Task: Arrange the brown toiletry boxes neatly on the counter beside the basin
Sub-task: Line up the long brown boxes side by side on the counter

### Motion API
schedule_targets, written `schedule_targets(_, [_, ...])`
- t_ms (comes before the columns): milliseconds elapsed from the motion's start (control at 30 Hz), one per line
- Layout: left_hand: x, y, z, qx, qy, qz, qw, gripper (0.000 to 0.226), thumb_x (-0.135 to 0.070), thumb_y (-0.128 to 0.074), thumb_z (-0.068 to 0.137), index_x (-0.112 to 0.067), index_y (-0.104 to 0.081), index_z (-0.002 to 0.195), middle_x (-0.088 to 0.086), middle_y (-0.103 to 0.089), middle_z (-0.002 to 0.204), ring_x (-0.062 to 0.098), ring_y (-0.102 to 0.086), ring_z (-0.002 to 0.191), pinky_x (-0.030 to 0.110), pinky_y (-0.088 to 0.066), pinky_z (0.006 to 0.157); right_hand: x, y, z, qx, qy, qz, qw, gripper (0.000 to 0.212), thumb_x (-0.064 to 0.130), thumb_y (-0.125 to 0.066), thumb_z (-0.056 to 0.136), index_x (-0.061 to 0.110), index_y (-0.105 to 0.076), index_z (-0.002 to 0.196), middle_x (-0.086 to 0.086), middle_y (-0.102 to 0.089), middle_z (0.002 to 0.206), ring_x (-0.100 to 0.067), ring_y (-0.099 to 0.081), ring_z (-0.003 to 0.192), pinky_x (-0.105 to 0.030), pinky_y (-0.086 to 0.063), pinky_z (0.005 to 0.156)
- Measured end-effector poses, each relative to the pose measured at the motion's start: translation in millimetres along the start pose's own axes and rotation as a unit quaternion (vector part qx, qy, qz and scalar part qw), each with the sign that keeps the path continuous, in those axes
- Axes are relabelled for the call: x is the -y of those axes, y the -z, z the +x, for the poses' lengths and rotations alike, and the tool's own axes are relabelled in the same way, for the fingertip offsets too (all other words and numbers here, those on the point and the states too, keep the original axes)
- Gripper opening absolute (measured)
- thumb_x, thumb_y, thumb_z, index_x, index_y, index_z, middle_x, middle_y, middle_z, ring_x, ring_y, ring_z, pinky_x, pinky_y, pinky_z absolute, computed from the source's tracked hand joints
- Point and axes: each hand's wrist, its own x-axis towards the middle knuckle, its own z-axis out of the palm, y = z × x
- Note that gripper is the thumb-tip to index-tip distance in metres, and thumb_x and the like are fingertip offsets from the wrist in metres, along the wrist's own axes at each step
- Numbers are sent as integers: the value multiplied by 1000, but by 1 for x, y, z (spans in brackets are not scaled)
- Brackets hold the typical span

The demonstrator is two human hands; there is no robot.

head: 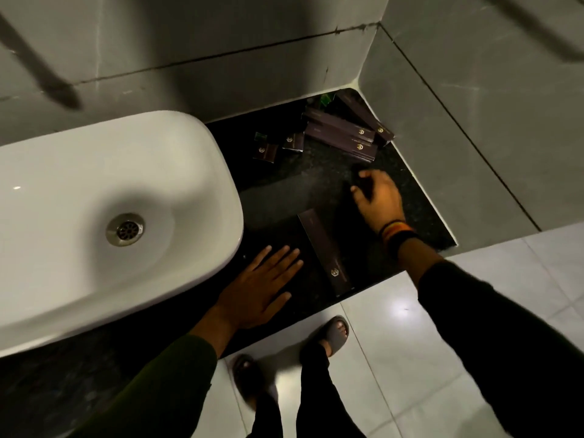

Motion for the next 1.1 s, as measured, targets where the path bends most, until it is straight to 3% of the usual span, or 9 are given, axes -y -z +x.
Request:
schedule_targets(133, [3,-5,0,-4,3,-9,1000,69,-39,-49,110,-16,-28,172,5,-18,181,25,-11,169,53,-12,134,18,2,85,64,63,-95,991,48,22,-55,92,16,-50,139,-14,-53,142,-33,-48,132,-42,-39,111])
schedule_targets(267, [5,-11,2,-5,5,20,1000,72,-42,-47,109,-18,-25,173,2,-17,182,23,-11,169,51,-9,134,34,-10,135,125,101,-189,969,55,22,-55,92,10,-44,145,-19,-47,147,-38,-44,135,-46,-38,112])
schedule_targets(400, [3,-9,1,-10,8,22,1000,73,-41,-50,108,-18,-24,173,2,-17,182,22,-9,169,50,-10,134,36,-20,140,113,94,-257,955,63,27,-65,86,9,-43,142,-21,-45,143,-41,-48,127,-51,-42,107])
schedule_targets(567, [2,-8,2,-5,10,26,1000,74,-43,-51,109,-19,-23,173,2,-16,182,22,-8,169,50,-9,134,26,-21,140,101,69,-306,944,65,39,-64,86,9,-46,140,-20,-42,146,-42,-41,132,-53,-35,106])
schedule_targets(767, [2,-7,1,1,6,16,1000,71,-44,-48,110,-18,-26,173,2,-16,182,22,-8,169,52,-11,134,22,-15,121,111,44,-298,947,64,36,-69,83,10,-47,138,-23,-51,138,-44,-48,125,-51,-43,105])
schedule_targets(867, [3,-8,0,-1,4,-5,1000,70,-42,-49,111,-18,-26,172,2,-15,182,20,-6,169,51,-11,135,21,-8,95,93,41,-289,952,55,37,-71,79,12,-56,125,-20,-64,123,-43,-57,115,-49,-47,98])
schedule_targets(1000, [3,-5,0,-1,1,-4,1000,68,-41,-49,112,-16,-27,172,4,-16,181,24,-9,169,51,-9,135,11,1,33,70,-36,-132,988,56,36,-78,69,16,-56,116,-14,-67,115,-34,-64,104,-42,-54,86])
schedule_targets(1100, [1,-1,1,5,2,15,1000,69,-41,-48,113,-14,-26,172,7,-17,181,27,-11,169,51,-8,135,-4,4,-34,36,-56,-34,997,51,38,-80,66,22,-56,108,0,-67,100,-19,-63,89,-31,-51,80])
